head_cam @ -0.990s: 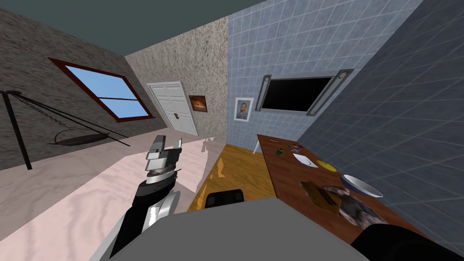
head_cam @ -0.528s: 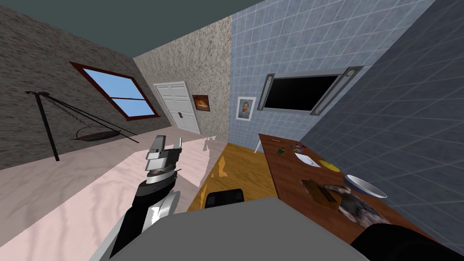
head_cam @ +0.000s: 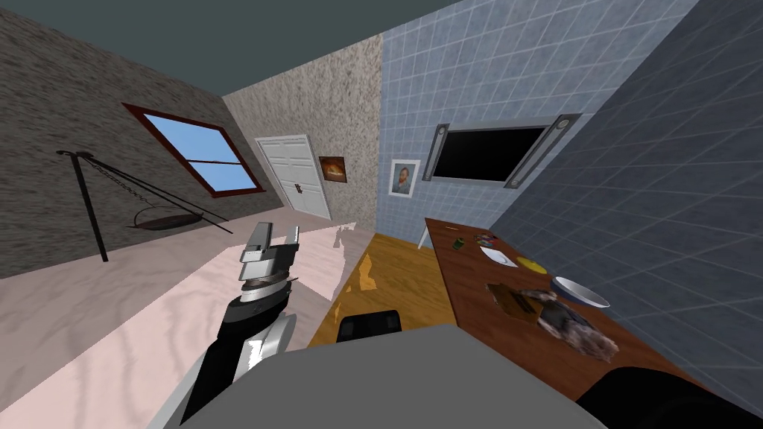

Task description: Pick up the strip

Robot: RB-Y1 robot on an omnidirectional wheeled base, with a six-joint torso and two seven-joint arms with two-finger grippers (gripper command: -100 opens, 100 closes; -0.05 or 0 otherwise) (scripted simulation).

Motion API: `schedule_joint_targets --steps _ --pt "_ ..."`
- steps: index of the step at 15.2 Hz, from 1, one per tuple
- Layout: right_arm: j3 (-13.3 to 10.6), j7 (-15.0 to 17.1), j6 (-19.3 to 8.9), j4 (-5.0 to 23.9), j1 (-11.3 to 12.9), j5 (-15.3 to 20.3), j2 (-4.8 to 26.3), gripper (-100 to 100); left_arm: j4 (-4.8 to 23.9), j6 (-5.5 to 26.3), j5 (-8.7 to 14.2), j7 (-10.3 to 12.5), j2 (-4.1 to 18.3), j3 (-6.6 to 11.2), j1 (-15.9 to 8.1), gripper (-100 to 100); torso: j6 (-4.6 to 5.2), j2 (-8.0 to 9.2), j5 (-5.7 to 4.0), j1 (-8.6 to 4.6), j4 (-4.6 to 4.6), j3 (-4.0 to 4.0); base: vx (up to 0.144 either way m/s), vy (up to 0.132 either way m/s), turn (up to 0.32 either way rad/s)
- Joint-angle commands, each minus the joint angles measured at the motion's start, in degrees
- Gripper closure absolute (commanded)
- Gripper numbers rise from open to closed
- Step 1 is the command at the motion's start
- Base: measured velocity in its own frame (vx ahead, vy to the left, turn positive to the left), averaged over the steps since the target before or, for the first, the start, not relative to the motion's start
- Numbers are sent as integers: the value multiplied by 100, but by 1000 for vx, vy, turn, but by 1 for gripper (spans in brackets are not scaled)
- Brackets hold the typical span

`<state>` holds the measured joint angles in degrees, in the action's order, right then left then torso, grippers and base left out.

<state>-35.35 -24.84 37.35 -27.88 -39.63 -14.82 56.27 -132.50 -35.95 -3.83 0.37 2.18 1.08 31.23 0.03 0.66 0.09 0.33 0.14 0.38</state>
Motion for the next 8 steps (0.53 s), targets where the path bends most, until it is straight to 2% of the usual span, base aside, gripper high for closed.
schedule_joint_targets --steps 1,5,8 --pt "51 11 168 99 177 10 -12 -100 0 0 0 0 0 0 0 0 0 0 0 0 0 0 -124 31 -26" --pt "118 -27 270 32 351 12 0 -100 0 0 0 0 0 0 0 0 -1 9 -3 -5 2 4 -144 30 -44" --pt "148 -89 379 -85 557 34 -19 -100 0 0 0 0 0 0 -1 0 0 25 -5 -19 5 13 -186 -11 -57"
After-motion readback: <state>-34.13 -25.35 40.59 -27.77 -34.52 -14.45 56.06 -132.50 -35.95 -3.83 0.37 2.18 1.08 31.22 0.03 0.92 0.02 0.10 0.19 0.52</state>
